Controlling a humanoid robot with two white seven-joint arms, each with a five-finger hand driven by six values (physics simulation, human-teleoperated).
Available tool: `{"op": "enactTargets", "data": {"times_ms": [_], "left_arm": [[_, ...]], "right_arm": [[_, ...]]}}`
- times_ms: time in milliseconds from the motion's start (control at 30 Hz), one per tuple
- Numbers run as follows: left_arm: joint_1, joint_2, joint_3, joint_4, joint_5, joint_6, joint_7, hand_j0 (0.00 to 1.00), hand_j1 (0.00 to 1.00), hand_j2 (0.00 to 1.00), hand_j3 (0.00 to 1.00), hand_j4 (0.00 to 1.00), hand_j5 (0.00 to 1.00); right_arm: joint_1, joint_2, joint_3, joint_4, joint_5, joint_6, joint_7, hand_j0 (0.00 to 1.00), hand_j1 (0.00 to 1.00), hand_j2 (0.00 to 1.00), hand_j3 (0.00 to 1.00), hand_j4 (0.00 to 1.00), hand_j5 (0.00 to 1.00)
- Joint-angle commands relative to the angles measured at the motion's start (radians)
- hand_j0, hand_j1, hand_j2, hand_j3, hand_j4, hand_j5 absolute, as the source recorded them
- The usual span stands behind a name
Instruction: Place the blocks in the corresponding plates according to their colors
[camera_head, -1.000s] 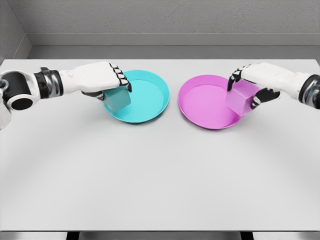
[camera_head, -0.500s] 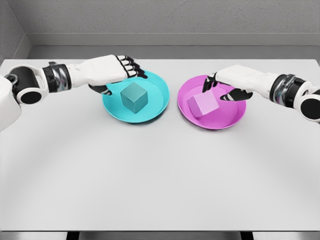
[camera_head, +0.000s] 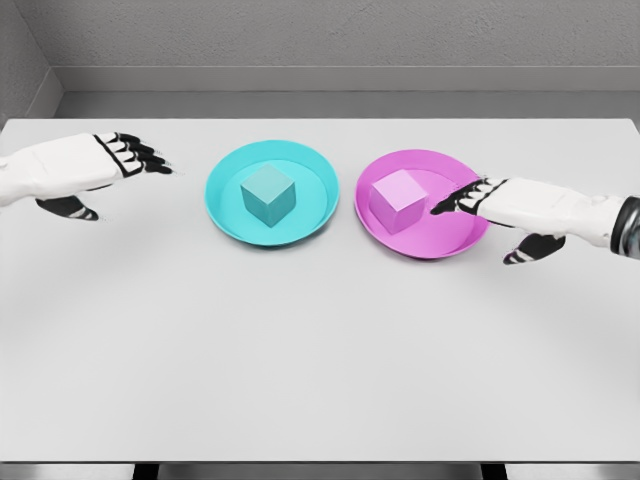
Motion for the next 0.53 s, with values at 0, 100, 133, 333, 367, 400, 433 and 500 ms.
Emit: {"op": "enactTargets", "data": {"times_ms": [0,100,133,333,367,400,433,500], "left_arm": [[0.0,0.036,0.017,-0.008,0.011,0.001,0.0,1.0,1.0,1.0,1.0,1.0,1.0],[0.001,0.038,0.016,-0.012,0.011,0.001,0.0,1.0,1.0,1.0,1.0,1.0,1.0],[0.001,0.038,0.016,-0.015,0.011,0.001,0.0,1.0,1.0,1.0,1.0,1.0,1.0],[0.014,0.038,0.017,-0.029,0.01,0.001,-0.001,1.0,1.0,1.0,1.0,1.0,1.0],[0.014,0.039,0.017,-0.029,0.01,0.001,-0.001,1.0,1.0,1.0,1.0,1.0,1.0],[0.014,0.039,0.017,-0.029,0.01,0.001,-0.001,1.0,1.0,1.0,1.0,1.0,1.0],[0.014,0.039,0.017,-0.029,0.01,0.001,-0.001,1.0,1.0,1.0,1.0,1.0,1.0],[0.014,0.039,0.017,-0.029,0.01,0.001,-0.001,1.0,1.0,1.0,1.0,1.0,1.0]], "right_arm": [[0.012,-0.056,-0.117,0.005,-0.005,-0.148,-0.002,1.0,1.0,1.0,1.0,1.0,1.0],[0.07,-0.075,-0.164,0.007,-0.005,-0.196,-0.004,1.0,1.0,1.0,1.0,1.0,1.0],[0.083,-0.081,-0.167,0.01,-0.005,-0.211,-0.005,1.0,1.0,1.0,1.0,1.0,1.0],[0.092,-0.081,-0.167,0.016,-0.005,-0.214,-0.005,1.0,1.0,1.0,1.0,1.0,1.0],[0.092,-0.081,-0.166,0.016,-0.005,-0.214,-0.005,1.0,1.0,1.0,1.0,1.0,1.0],[0.093,-0.079,-0.166,0.016,-0.006,-0.214,-0.005,1.0,1.0,1.0,1.0,1.0,1.0],[0.093,-0.079,-0.166,0.016,-0.005,-0.213,-0.005,1.0,1.0,1.0,1.0,1.0,1.0],[0.093,-0.079,-0.166,0.014,-0.005,-0.211,-0.005,1.0,1.0,1.0,1.0,1.0,1.0]]}}
